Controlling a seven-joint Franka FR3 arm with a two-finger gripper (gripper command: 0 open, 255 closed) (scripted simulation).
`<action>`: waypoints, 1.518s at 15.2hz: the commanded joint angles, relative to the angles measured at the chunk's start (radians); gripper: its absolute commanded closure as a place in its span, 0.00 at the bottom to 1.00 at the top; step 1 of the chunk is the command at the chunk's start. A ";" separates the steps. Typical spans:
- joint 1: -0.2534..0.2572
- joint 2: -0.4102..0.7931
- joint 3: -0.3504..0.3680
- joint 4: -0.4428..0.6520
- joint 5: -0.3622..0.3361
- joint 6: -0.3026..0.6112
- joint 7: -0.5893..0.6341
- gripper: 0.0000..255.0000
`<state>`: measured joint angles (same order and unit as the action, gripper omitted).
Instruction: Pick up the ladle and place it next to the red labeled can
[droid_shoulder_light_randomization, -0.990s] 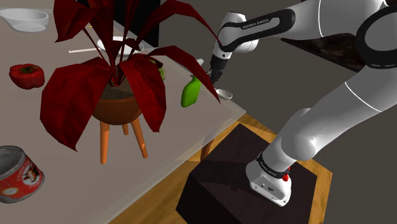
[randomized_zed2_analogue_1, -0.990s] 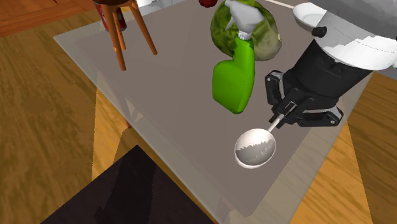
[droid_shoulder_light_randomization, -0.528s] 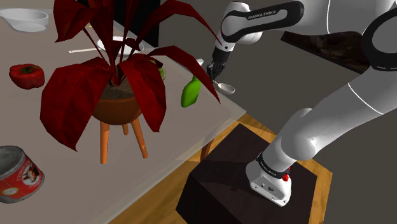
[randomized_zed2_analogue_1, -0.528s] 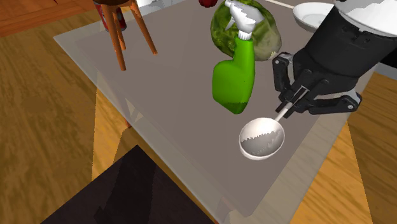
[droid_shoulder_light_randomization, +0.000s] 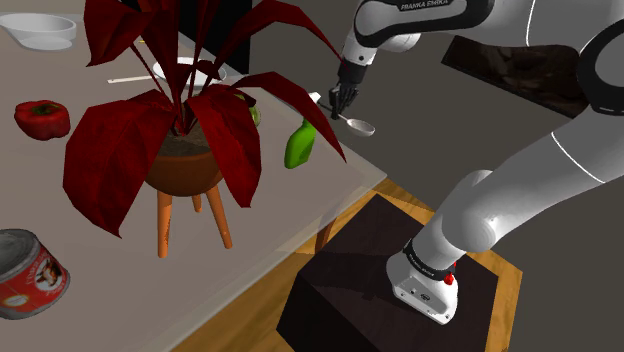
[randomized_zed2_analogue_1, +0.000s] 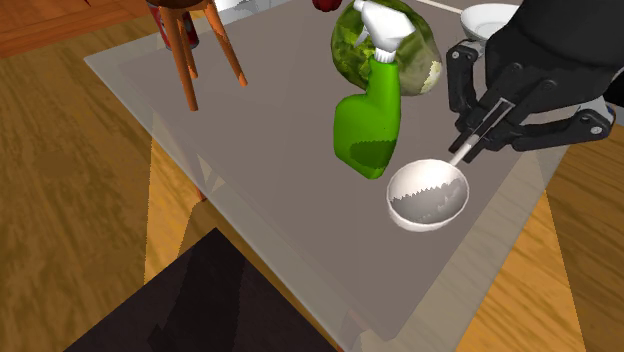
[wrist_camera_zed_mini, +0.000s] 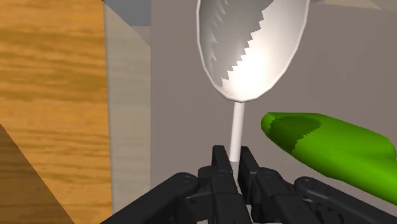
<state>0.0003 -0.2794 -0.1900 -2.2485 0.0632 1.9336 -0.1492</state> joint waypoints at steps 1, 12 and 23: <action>0.001 -0.007 0.003 0.021 -0.001 -0.028 0.006 1.00; 0.032 -0.030 0.055 0.097 0.012 -0.120 0.090 1.00; 0.142 0.018 0.231 0.135 0.071 -0.082 0.350 1.00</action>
<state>0.1335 -0.2696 0.0268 -2.1232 0.1301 1.8521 0.1775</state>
